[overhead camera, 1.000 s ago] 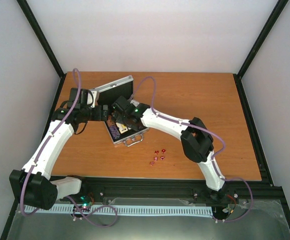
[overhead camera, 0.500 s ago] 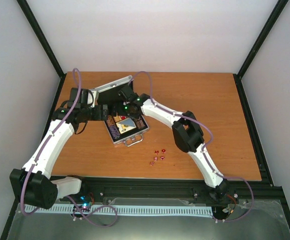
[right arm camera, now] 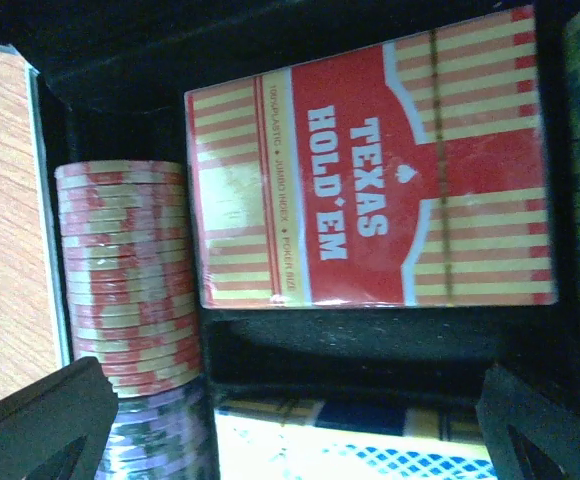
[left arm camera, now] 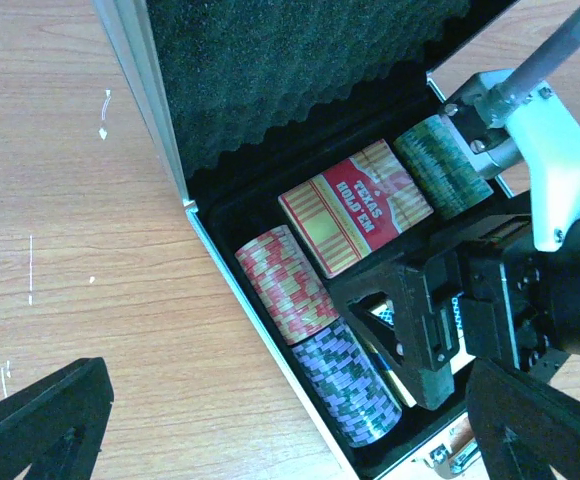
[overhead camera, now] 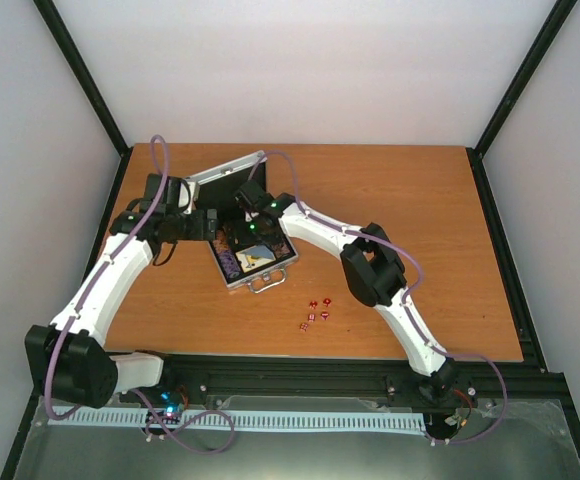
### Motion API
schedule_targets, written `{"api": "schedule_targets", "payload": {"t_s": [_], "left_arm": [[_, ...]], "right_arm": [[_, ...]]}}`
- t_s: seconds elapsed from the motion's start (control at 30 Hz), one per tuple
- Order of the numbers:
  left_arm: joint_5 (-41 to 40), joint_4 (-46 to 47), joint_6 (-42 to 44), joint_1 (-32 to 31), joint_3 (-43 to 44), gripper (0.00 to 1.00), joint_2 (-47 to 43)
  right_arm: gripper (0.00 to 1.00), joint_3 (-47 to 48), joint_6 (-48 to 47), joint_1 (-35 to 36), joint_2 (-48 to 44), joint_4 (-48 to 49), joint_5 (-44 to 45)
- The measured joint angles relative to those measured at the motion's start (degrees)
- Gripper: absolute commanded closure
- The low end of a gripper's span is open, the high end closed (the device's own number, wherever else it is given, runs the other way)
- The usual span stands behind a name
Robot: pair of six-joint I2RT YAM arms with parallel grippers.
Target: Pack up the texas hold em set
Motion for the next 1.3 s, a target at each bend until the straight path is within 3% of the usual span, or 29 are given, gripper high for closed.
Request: {"api": "schedule_targets", "payload": {"t_s": [0.3,0.7,0.83,1.0,1.3], "left_arm": [[-0.9,0.3,0.0,0.0,0.0,0.00,0.6],[-1.1,0.7,0.0,0.0,0.0,0.00,1.1],[-0.8,0.7,0.0,0.0,0.0,0.00,1.2],[-0.8,0.7,0.0,0.0,0.0,0.00,1.1],[-0.5,0.7,0.0,0.0,0.0,0.00,1.1]], "right_arm": [[0.00,-3.9,-6.7,0.0,-2.3,1.4,2.3],[0.00,-3.4,-11.1,0.6,-8.4,-5.7,13.8],[0.03,-12.7,-9.1,0.6,-18.0,-7.6,16.8],[0.15,-29.9,-6.3,1.3,-30.8,-9.9,17.9],[0.27,-47.6,-1.8,2.3,-40.2,-13.0,17.4]]}}
